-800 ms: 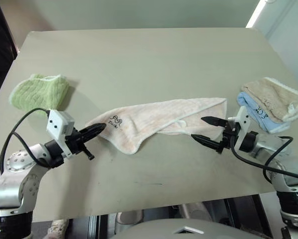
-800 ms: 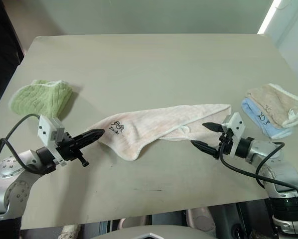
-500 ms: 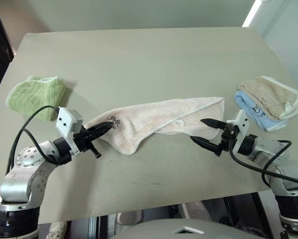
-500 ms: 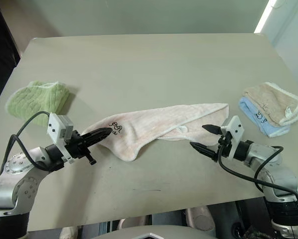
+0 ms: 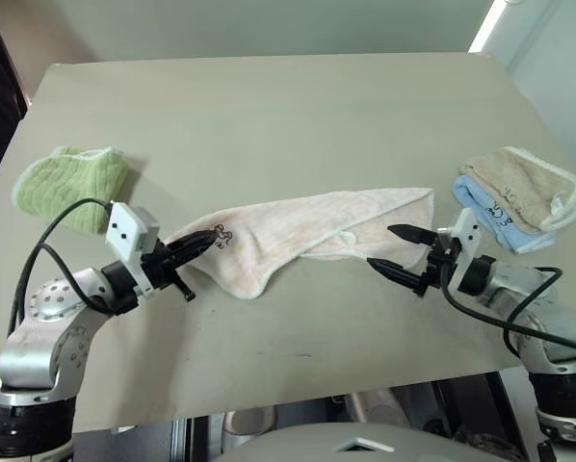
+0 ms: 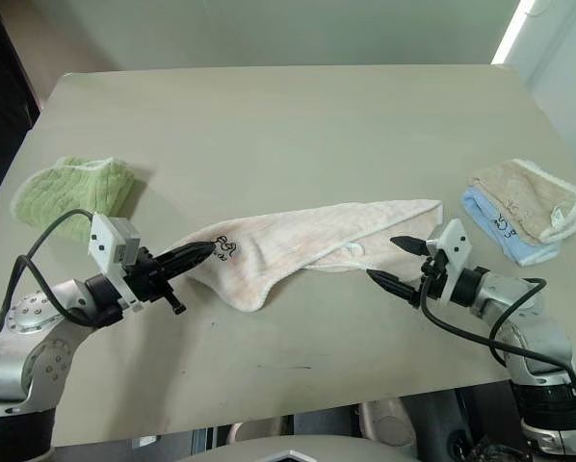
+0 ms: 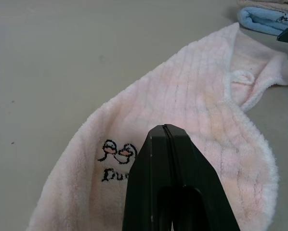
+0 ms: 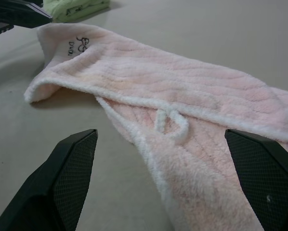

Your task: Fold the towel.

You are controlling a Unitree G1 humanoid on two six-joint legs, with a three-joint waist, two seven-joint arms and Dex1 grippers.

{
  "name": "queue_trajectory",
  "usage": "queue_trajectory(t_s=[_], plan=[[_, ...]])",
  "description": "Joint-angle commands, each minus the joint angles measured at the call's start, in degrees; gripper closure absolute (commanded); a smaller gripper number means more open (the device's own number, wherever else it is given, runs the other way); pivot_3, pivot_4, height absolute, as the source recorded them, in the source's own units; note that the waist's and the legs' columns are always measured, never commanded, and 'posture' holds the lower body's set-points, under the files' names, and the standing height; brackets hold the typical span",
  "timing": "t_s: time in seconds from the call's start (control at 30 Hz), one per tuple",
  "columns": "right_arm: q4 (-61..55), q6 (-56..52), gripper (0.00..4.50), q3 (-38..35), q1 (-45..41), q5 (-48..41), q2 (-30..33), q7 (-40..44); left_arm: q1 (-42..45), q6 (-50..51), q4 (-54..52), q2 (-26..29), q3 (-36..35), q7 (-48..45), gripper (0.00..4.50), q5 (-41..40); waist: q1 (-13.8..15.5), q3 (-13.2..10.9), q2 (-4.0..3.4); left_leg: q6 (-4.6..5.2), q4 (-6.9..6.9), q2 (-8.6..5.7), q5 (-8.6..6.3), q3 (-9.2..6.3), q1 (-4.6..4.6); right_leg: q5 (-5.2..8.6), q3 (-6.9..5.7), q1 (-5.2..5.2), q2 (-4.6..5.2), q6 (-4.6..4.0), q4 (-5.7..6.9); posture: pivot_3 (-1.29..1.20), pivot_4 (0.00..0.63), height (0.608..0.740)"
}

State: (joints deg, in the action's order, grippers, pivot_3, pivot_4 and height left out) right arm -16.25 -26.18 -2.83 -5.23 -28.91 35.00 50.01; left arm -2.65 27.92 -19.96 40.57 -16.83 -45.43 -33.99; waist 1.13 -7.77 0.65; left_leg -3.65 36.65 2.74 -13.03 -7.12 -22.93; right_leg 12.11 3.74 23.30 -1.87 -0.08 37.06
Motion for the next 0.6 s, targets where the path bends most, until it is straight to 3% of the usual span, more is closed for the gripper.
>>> queue_trajectory(t_s=[0.03, 0.23, 0.27, 0.37, 0.6], plan=[[-0.59, 0.75, 0.03, -0.31, -1.92, 0.01, 0.12, 0.20, 0.69, -0.66, -2.21, 0.24, -0.20, 0.35, 4.50, 0.26, -0.01, 0.00, 0.00, 0.00, 0.00, 0.00, 0.00, 0.00, 0.00, 0.00, 0.00, 0.01, 0.00, 0.00, 0.00, 0.00, 0.150, 0.740], [1.67, 1.50, 0.03, -0.38, -3.68, 0.54, 0.58, 1.14, 0.71, -0.48, -2.69, 2.03, 0.43, -1.66, 4.50, 0.53, 0.00, 0.00, 0.00, 0.00, -0.01, 0.00, 0.00, -0.01, 0.00, 0.00, 0.00, 0.01, 0.00, 0.00, 0.00, 0.00, 0.150, 0.740], [1.55, 1.42, 0.01, -0.24, -3.70, 0.60, 0.55, 1.13, 0.55, -1.62, -2.06, 3.75, 1.48, -3.87, 4.32, 1.90, 0.02, 0.00, 0.00, 0.00, -0.01, 0.01, 0.00, -0.02, 0.00, 0.00, 0.00, 0.01, 0.00, 0.00, 0.00, 0.00, 0.150, 0.740], [1.53, 1.17, 0.00, 0.33, -4.24, 0.76, 0.43, 1.35, 0.30, -4.65, -0.60, 9.43, 4.58, -13.24, 3.62, 3.56, 0.05, 0.00, 0.00, 0.00, -0.03, 0.02, 0.00, -0.07, 0.00, 0.00, -0.01, 0.03, -0.01, -0.02, 0.01, 0.00, 0.150, 0.740], [1.85, 1.58, 0.00, 0.64, -5.04, 1.08, 0.01, 0.84, 9.09, -11.34, 6.42, 16.57, 13.63, -27.63, 1.13, 8.64, 0.24, 0.01, -0.02, -0.01, -0.06, 0.02, -0.01, -0.18, -0.08, -0.09, 0.00, 0.18, 0.01, -0.17, 0.07, 0.00, 0.150, 0.740]])
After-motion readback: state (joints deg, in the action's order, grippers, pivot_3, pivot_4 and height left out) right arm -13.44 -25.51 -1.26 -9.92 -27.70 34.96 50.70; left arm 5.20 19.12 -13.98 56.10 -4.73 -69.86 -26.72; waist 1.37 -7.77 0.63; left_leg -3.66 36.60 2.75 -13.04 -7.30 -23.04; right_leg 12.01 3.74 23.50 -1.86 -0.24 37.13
